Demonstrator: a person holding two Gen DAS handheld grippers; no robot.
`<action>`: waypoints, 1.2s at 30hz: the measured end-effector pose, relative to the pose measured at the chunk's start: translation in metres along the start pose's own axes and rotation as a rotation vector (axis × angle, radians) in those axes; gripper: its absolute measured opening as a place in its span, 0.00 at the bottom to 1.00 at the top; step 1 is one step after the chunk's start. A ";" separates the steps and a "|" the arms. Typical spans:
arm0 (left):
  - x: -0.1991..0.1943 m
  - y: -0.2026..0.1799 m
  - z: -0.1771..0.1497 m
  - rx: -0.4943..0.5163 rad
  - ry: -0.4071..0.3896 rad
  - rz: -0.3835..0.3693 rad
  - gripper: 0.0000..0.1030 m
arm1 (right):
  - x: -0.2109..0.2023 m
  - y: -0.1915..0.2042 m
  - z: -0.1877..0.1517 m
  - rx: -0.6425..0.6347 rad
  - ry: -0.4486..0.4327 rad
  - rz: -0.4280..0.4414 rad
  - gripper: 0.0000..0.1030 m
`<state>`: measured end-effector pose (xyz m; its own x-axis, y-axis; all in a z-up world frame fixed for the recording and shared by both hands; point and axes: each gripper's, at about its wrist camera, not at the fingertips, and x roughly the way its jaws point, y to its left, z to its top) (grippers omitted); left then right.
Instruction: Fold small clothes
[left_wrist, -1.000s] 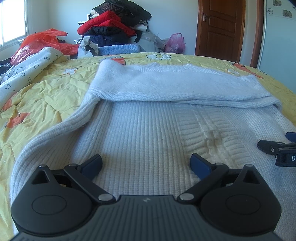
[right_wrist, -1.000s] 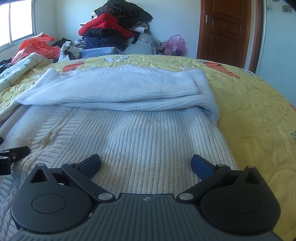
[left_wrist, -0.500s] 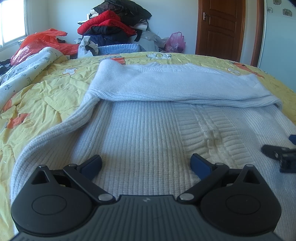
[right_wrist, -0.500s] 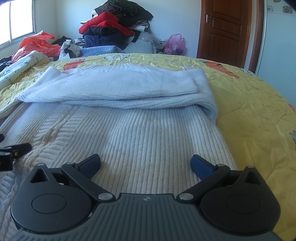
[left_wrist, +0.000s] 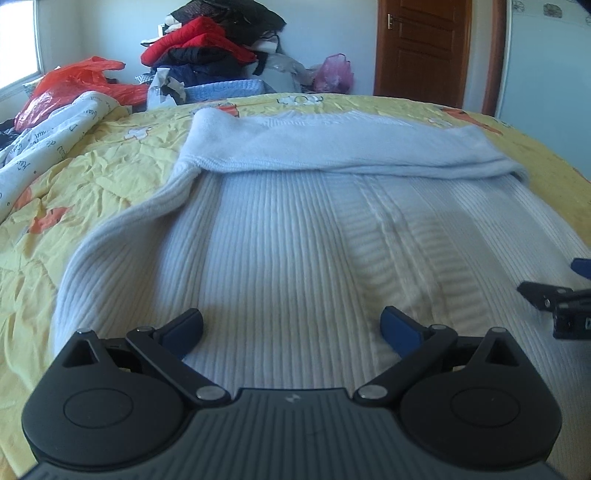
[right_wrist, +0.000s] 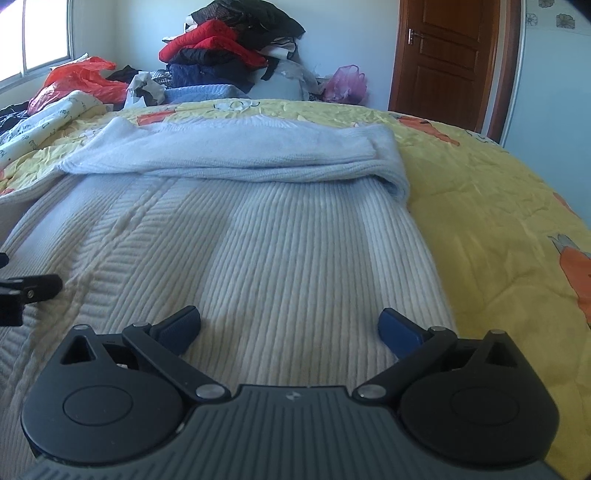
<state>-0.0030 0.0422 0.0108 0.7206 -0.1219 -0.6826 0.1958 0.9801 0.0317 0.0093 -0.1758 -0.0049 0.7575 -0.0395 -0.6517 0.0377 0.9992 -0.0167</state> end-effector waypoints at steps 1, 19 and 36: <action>-0.003 -0.001 -0.003 0.003 0.002 -0.002 1.00 | -0.002 0.000 -0.002 0.000 0.001 0.000 0.98; -0.049 -0.012 -0.037 -0.045 0.044 0.055 1.00 | -0.035 -0.005 -0.028 -0.042 0.004 0.052 0.99; -0.061 -0.017 -0.043 -0.074 0.100 0.081 1.00 | -0.058 -0.010 -0.043 -0.096 0.016 0.104 0.99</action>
<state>-0.0789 0.0393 0.0207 0.6617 -0.0294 -0.7492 0.0875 0.9954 0.0383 -0.0629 -0.1830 0.0000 0.7433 0.0637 -0.6660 -0.1035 0.9944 -0.0204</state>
